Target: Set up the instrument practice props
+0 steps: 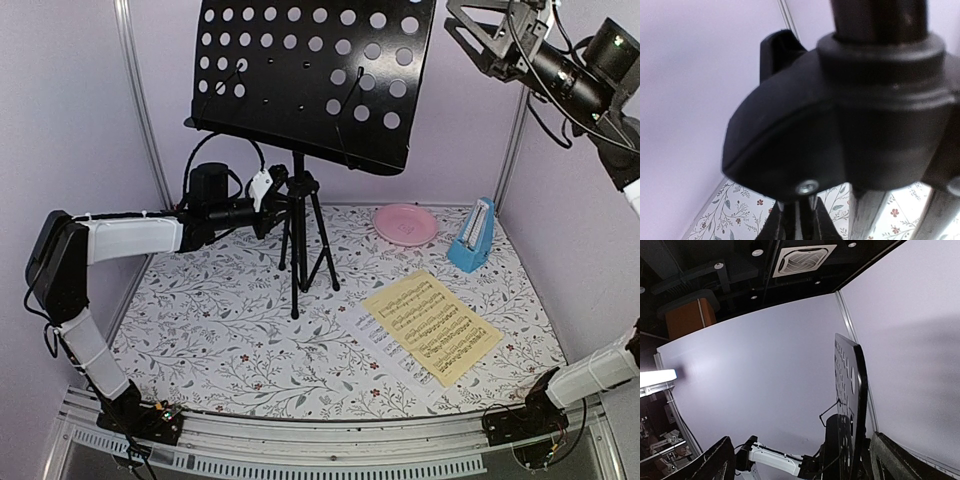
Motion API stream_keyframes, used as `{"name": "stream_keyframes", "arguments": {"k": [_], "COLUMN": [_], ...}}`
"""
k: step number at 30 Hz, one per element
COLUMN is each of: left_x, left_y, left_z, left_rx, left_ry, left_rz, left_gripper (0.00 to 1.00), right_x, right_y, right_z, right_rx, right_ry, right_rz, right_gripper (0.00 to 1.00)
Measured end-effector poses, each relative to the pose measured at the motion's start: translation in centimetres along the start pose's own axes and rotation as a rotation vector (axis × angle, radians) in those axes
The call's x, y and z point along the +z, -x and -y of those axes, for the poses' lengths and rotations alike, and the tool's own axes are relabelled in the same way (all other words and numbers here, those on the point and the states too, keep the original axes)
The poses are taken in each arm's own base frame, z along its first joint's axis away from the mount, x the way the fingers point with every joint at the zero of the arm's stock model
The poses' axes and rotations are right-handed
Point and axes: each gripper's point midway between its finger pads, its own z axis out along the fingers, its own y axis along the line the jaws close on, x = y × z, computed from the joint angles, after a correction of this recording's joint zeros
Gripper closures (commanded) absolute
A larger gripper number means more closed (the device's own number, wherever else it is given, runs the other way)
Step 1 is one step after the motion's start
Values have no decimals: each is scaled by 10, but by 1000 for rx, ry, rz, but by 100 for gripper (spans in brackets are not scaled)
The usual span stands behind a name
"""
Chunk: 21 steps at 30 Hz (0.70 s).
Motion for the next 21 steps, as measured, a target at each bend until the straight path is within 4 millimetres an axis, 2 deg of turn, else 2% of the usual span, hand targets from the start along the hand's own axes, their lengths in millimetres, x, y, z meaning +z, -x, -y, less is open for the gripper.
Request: {"name": "stream_keyframes", "arguments": {"k": [5,8,10,12,17,21], "left_x": [0,0,0,-1,-2,-2], "left_y": [0,0,-1,-1,-2,-2], "left_z": [0,0,0,-1,-1,-2], "left_rx": [-3,-7,-9,-13,-23,-29], "left_ry": [1,1,3,7,14,18], "left_rz": [-1,0,0,2,1,-1], "left_gripper": [100,100,100,100,100,100], "right_x": [-63,-94,-108,-116,-129,-134], "right_y": [-17,-39,-61,-89,-193,-259], "right_z": [11,27,43,63,125,161], "right_rx": [-12,-7,4,18,43,39], "right_ry": [-186,-287,-354,-414,-538,-579], "right_rz": [24,18,-2,-44,-255,-389], "right_gripper": [4,4,4,4,5,4]}}
